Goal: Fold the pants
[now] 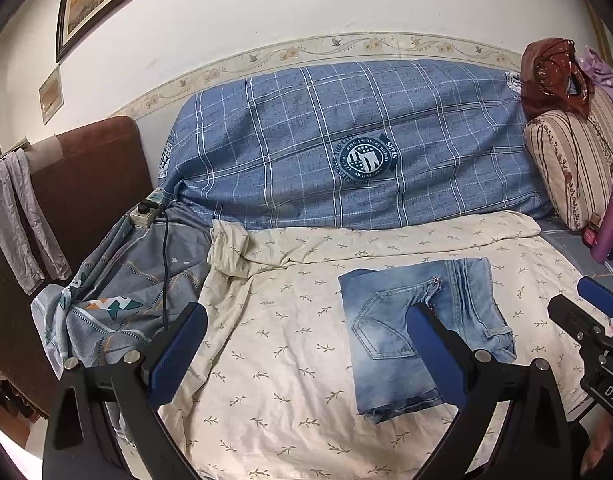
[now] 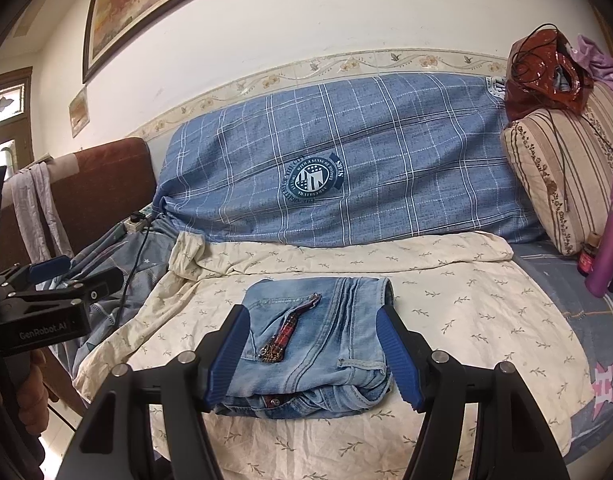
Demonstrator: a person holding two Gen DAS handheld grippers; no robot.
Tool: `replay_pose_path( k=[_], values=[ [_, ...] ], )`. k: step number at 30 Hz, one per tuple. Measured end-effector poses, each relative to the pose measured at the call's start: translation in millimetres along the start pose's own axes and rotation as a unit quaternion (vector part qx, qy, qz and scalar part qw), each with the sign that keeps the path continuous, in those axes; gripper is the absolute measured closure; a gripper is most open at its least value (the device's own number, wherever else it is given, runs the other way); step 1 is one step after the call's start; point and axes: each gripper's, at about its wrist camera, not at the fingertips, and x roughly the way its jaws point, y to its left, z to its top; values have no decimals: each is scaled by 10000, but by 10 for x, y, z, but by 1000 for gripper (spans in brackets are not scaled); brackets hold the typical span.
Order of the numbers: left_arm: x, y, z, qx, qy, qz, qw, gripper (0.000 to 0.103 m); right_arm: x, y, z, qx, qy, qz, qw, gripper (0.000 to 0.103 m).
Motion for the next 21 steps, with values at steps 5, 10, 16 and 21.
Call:
replay_pose_path(
  k=[5,10,16,21],
  values=[
    [-53,37,31,-69,-43,-50,10000,3,-40,45,17,-98,-75,-23,9999,34],
    [-151,83,62,-153,-165,-40,9997,3,-97,85,47,-147,-165,-21,9998,34],
    [-277,119,97,-192,-287,31,9994,3,-157,134,62,-197,-222,-18,9996,34],
    [-394,142,125,-181,-387,44,9991,3,-230,164,84,-243,-293,0,9993,34]
  ],
)
